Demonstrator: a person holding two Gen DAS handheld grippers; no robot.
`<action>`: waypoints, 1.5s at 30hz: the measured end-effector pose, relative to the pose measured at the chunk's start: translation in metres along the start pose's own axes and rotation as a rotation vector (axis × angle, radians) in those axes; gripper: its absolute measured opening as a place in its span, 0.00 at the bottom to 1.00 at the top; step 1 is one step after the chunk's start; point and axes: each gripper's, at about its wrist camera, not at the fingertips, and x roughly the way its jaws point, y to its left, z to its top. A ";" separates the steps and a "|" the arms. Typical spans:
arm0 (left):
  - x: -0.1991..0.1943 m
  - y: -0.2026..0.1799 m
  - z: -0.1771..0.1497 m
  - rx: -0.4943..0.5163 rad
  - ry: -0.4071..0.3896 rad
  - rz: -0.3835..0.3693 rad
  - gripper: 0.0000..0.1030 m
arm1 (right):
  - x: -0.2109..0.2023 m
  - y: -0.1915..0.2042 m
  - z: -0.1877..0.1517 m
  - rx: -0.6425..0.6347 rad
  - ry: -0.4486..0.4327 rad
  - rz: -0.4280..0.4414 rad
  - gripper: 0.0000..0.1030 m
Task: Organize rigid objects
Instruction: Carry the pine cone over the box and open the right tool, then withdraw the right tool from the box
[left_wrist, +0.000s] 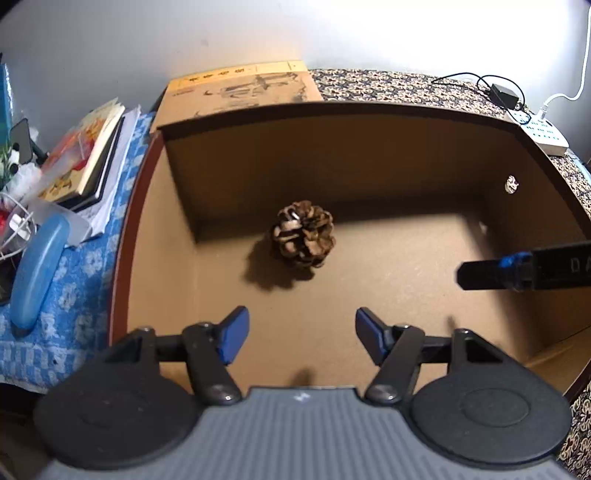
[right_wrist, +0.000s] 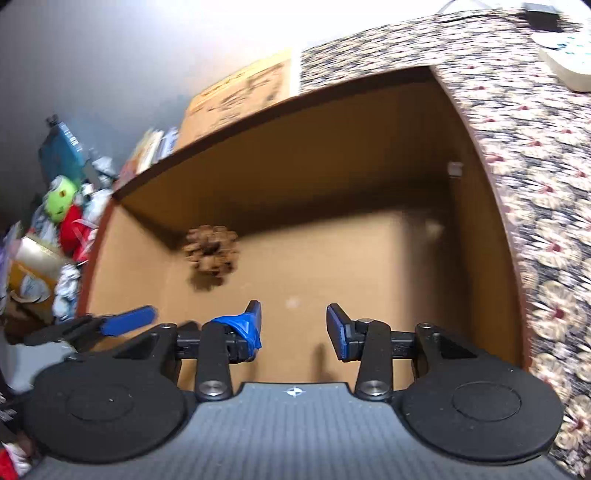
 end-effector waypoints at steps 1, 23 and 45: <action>0.000 -0.001 0.000 -0.003 0.004 0.000 0.65 | -0.003 -0.001 -0.003 -0.005 -0.007 -0.003 0.21; -0.089 -0.030 -0.017 -0.080 -0.192 0.264 0.81 | -0.087 0.027 -0.048 -0.173 -0.356 0.027 0.23; -0.116 -0.025 -0.044 -0.193 -0.152 0.283 0.90 | -0.097 0.038 -0.073 -0.169 -0.277 -0.010 0.23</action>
